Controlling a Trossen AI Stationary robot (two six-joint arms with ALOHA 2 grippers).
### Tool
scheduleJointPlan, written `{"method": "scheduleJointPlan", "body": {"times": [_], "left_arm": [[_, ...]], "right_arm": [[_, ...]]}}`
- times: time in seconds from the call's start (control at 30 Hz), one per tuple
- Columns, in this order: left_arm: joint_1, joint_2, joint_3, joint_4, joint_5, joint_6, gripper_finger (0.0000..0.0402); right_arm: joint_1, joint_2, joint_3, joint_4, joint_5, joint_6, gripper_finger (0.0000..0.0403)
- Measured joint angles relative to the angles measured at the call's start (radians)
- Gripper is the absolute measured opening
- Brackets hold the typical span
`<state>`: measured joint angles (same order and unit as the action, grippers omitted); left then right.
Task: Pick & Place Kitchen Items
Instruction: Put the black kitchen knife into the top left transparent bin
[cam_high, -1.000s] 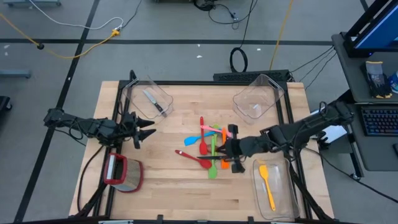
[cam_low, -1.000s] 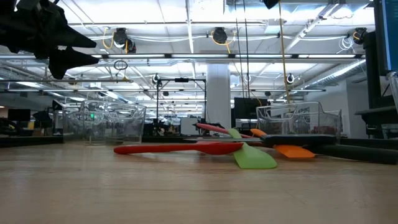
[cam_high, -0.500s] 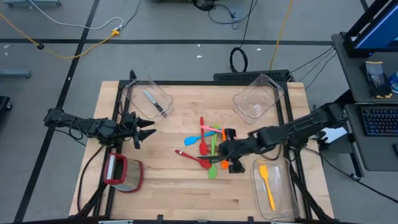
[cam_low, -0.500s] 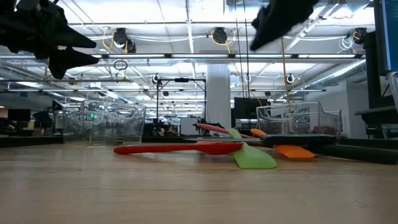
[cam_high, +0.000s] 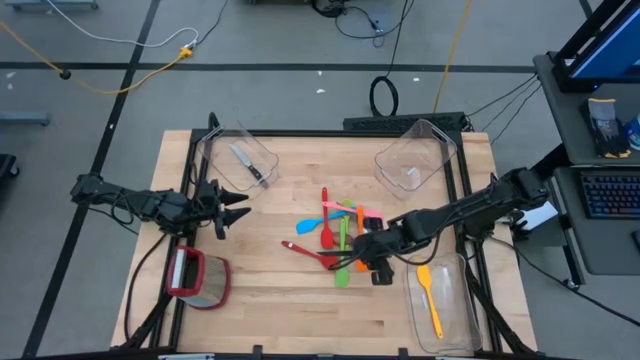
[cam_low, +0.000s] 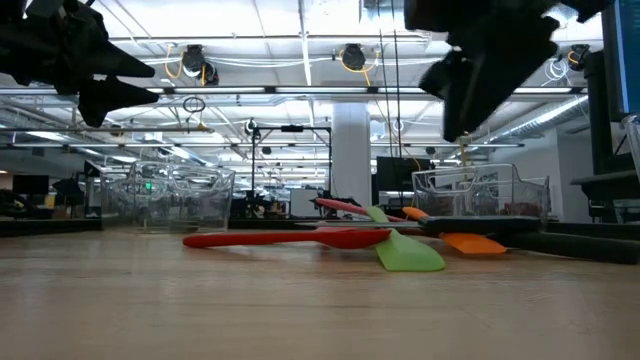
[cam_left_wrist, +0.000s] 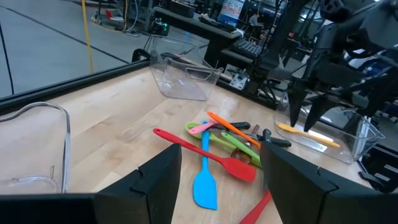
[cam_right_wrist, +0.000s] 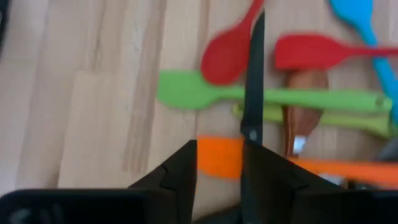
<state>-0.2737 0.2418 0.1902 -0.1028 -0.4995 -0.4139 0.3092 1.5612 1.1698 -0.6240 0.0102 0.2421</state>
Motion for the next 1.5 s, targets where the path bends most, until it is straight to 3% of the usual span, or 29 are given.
{"method": "scheduleJointPlan", "body": {"times": [0.27,0.47,1.17,1.5], "left_arm": [[0.0,0.0,0.0,0.0,0.0,0.0,0.0223],[0.0,0.0,0.0,-0.001,0.0,0.0,0.0223],[0.0,0.0,0.0,-0.002,0.0,0.027,0.0223],[0.0,0.0,0.0,-0.002,0.0,0.027,0.0223]], "right_arm": [[-0.001,0.009,0.0,-0.07,-0.012,0.007,0.0192],[-0.006,0.077,0.0,-0.111,-0.012,0.001,0.0215],[-0.014,0.209,0.0,-0.125,0.046,-0.052,0.021],[-0.013,0.222,0.0,-0.128,0.124,-0.053,0.0205]]}}
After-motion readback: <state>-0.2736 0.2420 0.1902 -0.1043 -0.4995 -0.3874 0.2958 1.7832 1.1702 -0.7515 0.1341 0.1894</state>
